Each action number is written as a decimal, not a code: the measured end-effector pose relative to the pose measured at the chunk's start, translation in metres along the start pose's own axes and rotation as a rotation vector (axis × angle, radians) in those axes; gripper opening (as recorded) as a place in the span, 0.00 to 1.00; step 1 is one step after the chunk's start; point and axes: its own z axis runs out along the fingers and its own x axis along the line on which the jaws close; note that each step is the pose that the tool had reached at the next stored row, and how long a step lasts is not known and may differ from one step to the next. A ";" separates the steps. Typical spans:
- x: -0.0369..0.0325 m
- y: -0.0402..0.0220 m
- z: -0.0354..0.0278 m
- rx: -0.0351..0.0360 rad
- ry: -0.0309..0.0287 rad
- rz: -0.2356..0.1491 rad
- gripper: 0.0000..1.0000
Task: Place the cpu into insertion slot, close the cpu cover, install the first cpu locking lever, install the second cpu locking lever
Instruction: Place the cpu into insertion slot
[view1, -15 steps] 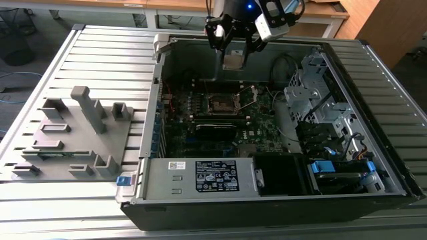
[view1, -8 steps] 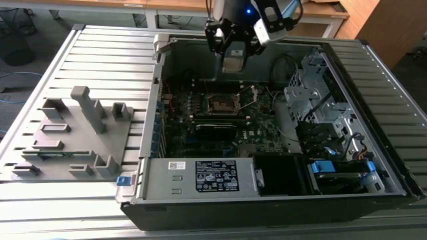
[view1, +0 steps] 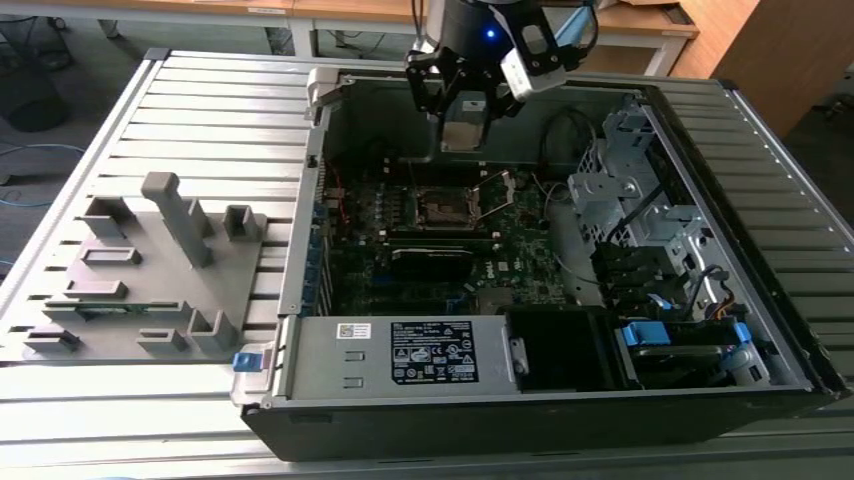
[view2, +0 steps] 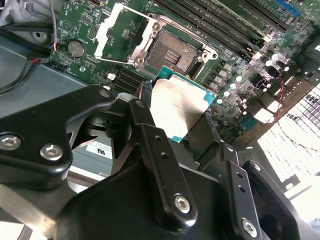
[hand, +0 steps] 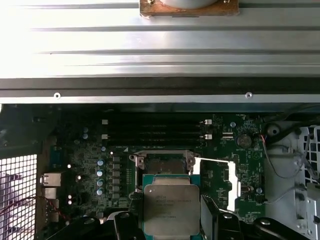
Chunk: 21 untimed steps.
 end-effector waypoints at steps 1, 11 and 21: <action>0.0005 -0.0001 0.0013 0.0000 -0.0011 -0.002 0.54; 0.0032 -0.0012 0.0135 0.0000 -0.0127 -0.044 0.54; 0.0035 -0.0016 0.0189 0.0014 -0.0153 -0.011 0.54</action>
